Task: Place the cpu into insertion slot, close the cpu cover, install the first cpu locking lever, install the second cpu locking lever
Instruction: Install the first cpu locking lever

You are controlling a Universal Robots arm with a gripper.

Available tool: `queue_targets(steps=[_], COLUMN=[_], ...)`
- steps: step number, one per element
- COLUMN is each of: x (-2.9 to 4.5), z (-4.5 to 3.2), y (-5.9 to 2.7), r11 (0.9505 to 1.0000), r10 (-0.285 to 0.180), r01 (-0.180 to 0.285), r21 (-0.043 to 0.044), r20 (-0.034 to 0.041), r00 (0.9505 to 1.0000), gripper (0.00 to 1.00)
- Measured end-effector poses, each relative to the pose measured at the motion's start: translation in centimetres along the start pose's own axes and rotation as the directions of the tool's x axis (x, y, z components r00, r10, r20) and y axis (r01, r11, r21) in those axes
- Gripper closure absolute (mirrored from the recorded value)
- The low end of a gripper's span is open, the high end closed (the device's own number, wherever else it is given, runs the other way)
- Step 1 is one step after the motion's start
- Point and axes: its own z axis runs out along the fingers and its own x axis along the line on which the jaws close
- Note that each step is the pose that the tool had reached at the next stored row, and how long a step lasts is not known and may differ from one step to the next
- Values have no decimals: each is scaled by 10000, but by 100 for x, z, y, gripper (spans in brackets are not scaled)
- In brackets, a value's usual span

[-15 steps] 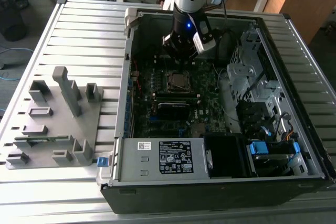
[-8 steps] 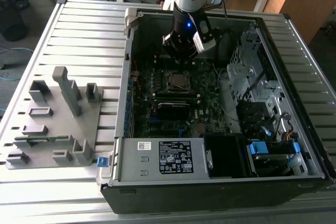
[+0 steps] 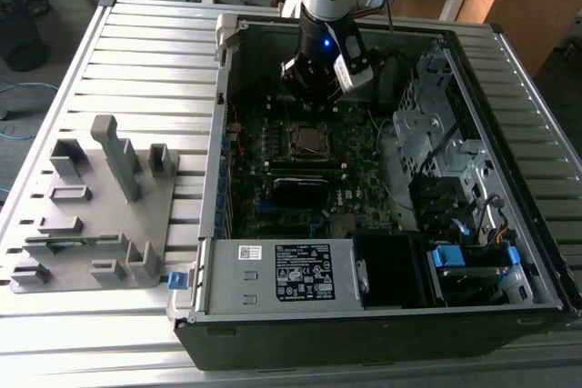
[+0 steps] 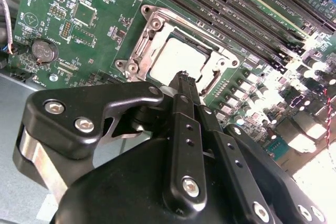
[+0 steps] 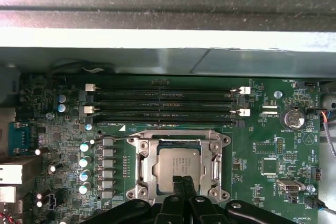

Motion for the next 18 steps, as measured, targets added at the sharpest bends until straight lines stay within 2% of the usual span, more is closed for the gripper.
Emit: queue_targets(steps=[9,18], x=[124,139], z=[0,-14], y=[2,1], r11=[10000,10000], r10=[1,-1], r01=[-1,1], r21=[-1,0], r20=[19,19], r00=[10000,10000], gripper=[90,90])
